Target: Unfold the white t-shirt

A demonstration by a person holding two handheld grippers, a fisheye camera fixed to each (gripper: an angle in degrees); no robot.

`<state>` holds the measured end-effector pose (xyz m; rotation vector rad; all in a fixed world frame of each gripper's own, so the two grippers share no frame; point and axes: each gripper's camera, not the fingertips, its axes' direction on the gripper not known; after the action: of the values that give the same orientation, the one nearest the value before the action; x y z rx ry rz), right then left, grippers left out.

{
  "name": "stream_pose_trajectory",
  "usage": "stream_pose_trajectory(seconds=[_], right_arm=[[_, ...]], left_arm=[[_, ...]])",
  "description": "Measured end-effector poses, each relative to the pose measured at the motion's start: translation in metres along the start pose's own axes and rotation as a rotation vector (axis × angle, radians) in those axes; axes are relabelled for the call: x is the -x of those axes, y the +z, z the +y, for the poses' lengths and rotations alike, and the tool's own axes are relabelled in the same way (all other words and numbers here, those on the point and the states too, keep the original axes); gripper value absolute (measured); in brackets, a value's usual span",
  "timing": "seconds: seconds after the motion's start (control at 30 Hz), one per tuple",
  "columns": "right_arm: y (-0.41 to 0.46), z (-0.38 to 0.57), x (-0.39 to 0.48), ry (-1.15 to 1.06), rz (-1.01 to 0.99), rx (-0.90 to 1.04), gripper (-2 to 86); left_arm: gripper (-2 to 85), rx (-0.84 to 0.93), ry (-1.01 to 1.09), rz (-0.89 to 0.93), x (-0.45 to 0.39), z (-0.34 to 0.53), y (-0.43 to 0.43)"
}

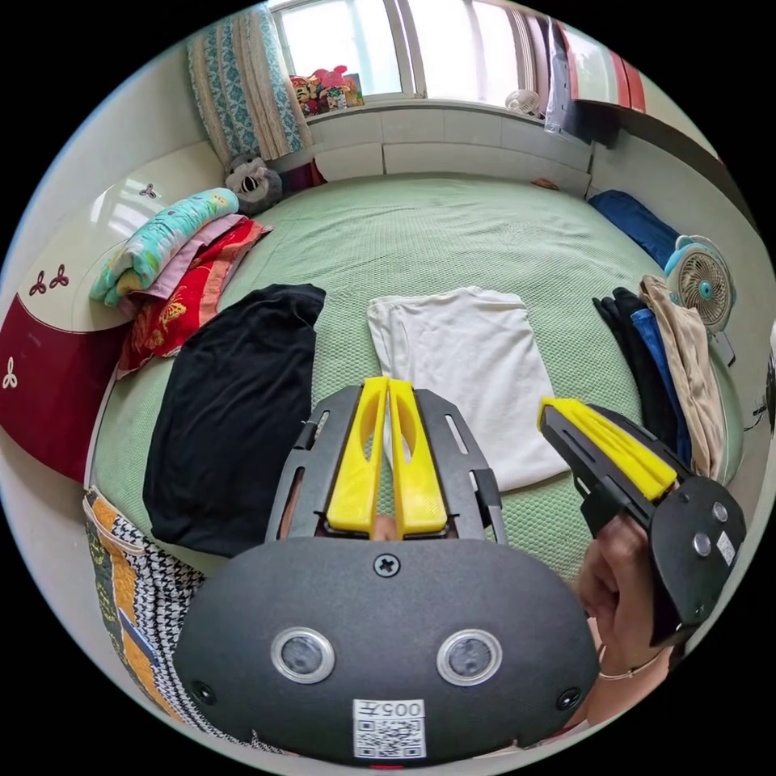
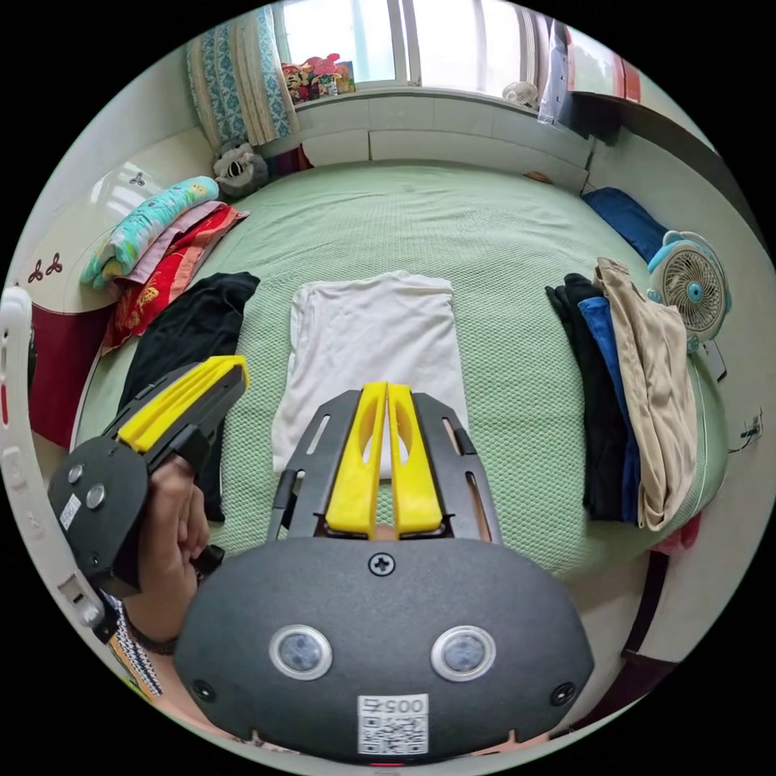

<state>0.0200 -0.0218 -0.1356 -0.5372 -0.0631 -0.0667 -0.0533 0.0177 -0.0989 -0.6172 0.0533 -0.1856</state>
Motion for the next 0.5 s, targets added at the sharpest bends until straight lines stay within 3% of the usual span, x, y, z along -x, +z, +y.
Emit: stream_pose_trajectory(seconds=[0.5], right_arm=[[0.005, 0.0, 0.004, -0.006, -0.042, 0.021, -1.0]], left_arm=[[-0.6, 0.017, -0.023, 0.044, 0.002, 0.001, 0.015]])
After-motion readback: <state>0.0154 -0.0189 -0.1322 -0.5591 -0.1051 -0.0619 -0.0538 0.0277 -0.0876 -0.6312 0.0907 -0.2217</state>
